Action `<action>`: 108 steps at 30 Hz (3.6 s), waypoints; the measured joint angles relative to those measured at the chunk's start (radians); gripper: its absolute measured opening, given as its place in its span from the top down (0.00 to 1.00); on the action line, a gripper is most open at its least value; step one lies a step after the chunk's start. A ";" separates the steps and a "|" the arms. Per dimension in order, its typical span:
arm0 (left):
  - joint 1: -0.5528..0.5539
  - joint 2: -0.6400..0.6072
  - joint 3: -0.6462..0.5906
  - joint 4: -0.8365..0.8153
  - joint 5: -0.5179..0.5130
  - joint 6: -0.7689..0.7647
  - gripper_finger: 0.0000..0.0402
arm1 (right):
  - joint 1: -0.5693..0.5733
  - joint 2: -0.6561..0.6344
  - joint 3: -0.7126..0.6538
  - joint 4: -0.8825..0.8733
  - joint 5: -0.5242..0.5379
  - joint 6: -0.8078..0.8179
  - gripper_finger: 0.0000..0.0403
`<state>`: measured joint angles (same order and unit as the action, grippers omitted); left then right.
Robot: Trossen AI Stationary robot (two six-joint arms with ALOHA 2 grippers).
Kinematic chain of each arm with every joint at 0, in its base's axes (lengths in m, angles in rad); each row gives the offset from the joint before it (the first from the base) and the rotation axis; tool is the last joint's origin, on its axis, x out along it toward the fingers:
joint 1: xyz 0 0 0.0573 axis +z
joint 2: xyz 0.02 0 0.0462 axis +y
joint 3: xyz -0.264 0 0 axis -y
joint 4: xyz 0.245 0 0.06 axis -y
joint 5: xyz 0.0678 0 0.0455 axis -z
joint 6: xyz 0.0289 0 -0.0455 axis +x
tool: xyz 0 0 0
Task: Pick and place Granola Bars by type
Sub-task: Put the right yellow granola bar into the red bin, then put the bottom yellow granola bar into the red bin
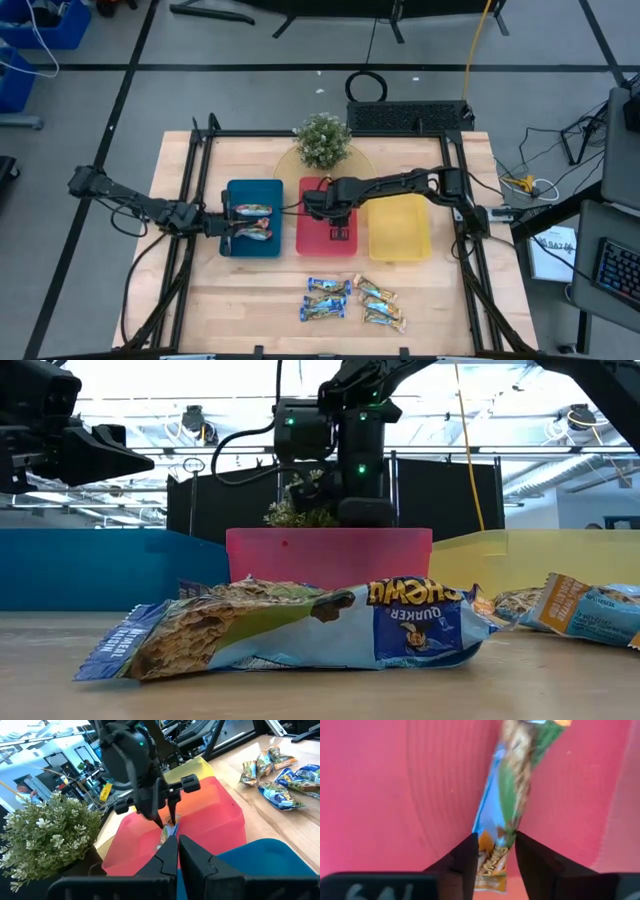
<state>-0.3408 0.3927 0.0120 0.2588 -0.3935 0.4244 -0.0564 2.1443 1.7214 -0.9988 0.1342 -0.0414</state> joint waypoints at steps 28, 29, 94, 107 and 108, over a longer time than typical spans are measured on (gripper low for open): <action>0.000 0.000 0.000 0.012 0.002 -0.035 0.94 | 0.688 -0.217 0.058 -0.429 -0.003 1.014 0.60; 0.000 0.000 0.000 0.017 0.002 -0.032 0.94 | 0.691 -0.199 0.058 -0.410 0.005 1.021 0.60; 0.000 0.000 0.000 0.030 0.002 0.040 0.94 | 0.822 -0.106 -0.321 0.395 -0.110 1.002 0.78; 0.000 0.000 0.000 0.030 0.002 0.013 0.94 | 0.774 -0.176 -0.329 0.503 -0.143 0.963 0.92; 0.000 0.000 0.000 0.030 0.002 0.012 0.94 | 0.769 -0.193 -0.327 0.521 -0.141 0.946 0.92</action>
<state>-0.3405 0.3927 0.0120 0.2890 -0.3914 0.4361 0.7124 1.9517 1.3941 -0.4780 -0.0063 0.9045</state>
